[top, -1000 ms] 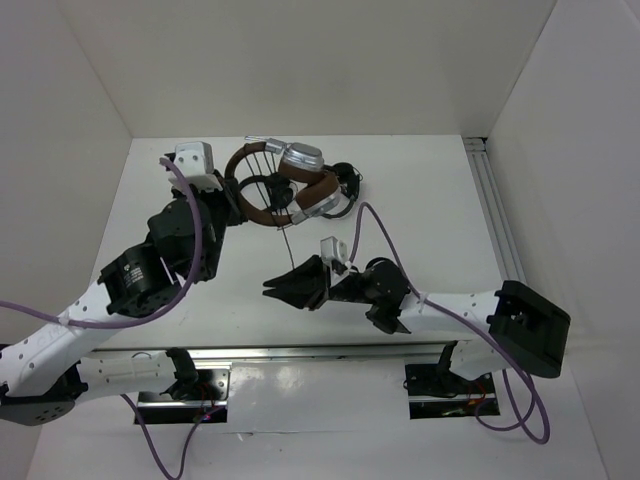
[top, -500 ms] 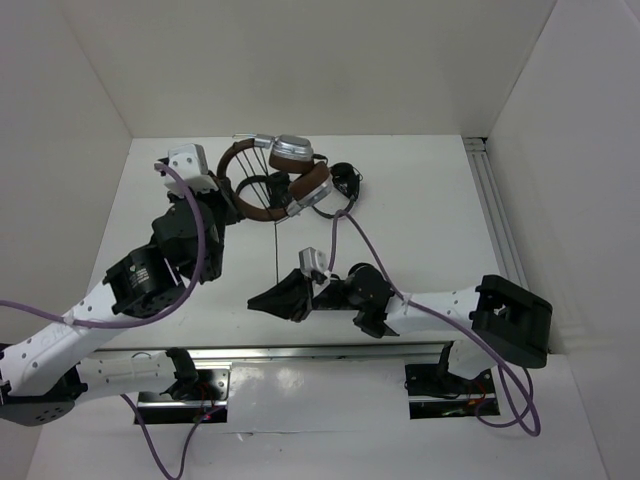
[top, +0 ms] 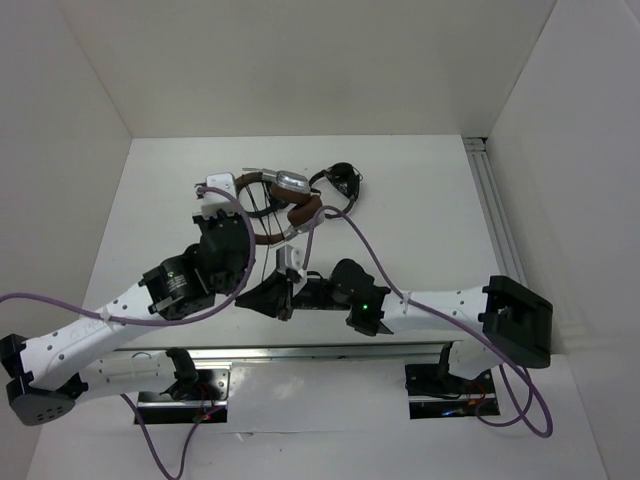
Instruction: Wrap the headphones
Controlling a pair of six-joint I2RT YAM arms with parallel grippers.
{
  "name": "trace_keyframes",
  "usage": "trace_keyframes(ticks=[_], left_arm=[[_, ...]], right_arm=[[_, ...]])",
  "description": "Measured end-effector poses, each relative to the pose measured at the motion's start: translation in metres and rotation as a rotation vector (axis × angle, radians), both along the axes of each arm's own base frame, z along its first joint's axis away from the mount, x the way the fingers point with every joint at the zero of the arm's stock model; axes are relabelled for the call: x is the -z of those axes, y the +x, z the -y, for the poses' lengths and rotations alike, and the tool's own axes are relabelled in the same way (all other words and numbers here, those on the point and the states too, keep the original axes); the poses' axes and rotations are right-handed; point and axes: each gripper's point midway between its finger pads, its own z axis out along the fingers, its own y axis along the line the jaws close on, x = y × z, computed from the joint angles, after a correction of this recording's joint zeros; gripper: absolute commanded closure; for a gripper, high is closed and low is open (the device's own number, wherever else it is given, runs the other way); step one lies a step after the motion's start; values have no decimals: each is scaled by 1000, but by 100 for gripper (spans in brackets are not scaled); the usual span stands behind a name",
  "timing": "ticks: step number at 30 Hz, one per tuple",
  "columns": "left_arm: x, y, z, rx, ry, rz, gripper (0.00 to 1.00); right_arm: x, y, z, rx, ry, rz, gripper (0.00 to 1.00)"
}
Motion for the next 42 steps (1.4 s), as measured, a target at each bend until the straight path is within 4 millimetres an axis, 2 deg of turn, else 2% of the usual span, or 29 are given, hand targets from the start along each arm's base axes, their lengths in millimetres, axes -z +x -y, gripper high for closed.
trace_keyframes(ticks=[5, 9, 13, 19, 24, 29, 34, 42], left_arm=[[45, -3, -1, 15, 62, -63, 100], [68, -5, 3, 53, 97, -107, 100], [76, -5, 10, 98, 114, -140, 100], [75, -2, 16, 130, 74, -141, 100], [90, -2, 19, 155, 68, -174, 100], [117, 1, 26, 197, 97, -247, 100], [147, 11, 45, 249, 126, -316, 100], [178, 29, 65, 310, 147, -382, 100]], right_arm=[[13, 15, 3, 90, -70, -18, 100], [29, 28, 5, 174, -157, -10, 100], [31, 43, 3, 246, -262, 35, 100], [38, 65, 10, 304, -427, 86, 100], [55, 70, 26, 319, -543, 102, 100], [80, 77, 45, 336, -643, 91, 100], [104, 87, 71, 402, -703, 38, 100], [129, 102, 106, 521, -826, -11, 100]])
